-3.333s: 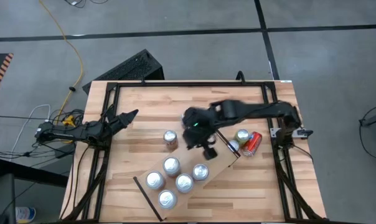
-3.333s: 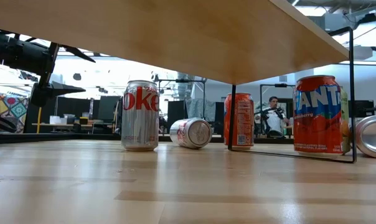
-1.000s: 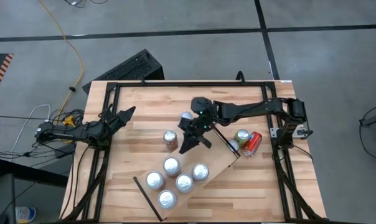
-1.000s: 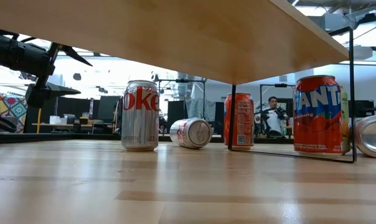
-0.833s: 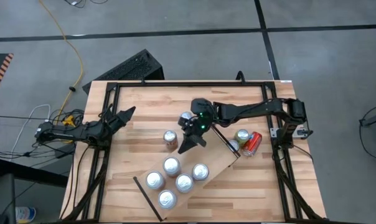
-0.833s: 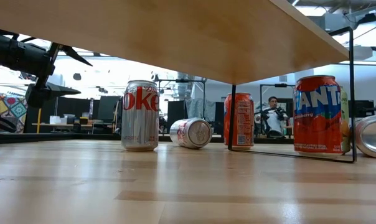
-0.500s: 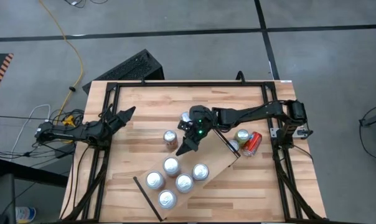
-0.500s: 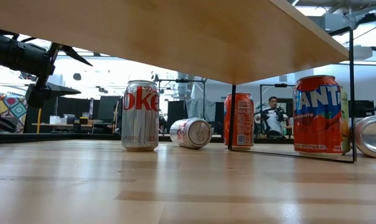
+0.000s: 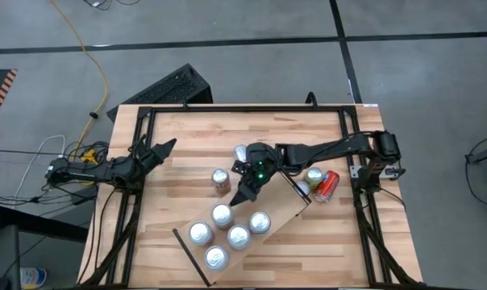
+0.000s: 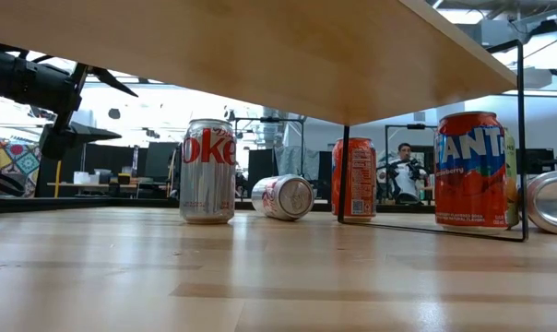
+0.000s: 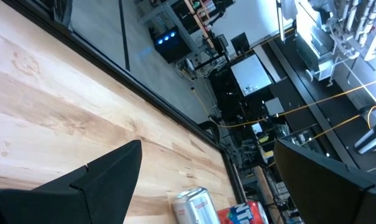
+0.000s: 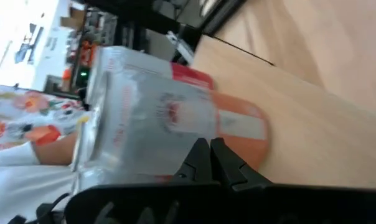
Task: Place canned beverage on shelf
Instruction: Adjust the orange white soda can on the shelf
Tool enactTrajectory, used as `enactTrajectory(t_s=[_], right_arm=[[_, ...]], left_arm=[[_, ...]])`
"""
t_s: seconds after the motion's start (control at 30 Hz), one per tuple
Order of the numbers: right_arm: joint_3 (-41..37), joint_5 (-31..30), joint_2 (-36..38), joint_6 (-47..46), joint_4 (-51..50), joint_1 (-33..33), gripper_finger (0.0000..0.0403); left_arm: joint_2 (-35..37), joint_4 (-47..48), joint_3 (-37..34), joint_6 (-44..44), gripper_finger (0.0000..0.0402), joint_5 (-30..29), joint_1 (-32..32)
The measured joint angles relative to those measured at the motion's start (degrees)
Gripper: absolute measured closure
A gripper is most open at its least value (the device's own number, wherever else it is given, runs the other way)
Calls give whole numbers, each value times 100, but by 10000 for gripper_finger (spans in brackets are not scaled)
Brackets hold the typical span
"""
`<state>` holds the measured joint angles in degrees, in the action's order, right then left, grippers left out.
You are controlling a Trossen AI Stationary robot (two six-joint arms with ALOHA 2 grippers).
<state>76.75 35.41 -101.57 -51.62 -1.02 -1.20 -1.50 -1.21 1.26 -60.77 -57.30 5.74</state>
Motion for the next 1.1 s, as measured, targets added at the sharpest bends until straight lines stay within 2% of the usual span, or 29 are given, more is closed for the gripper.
enactTrajectory(t_s=[0.2, 0.37, 1.1], right_arm=[[-2, -248, 256, 141, -601, 5, 403], [-2, -246, 268, 197, -612, -18, 403], [-2, -250, 264, 149, -67, -225, 403]], left_arm=[[0, 0, 0, 19, 51, -2, 0], [0, 0, 2, 28, 51, -2, 0], [0, 0, 0, 125, 51, -4, 0]])
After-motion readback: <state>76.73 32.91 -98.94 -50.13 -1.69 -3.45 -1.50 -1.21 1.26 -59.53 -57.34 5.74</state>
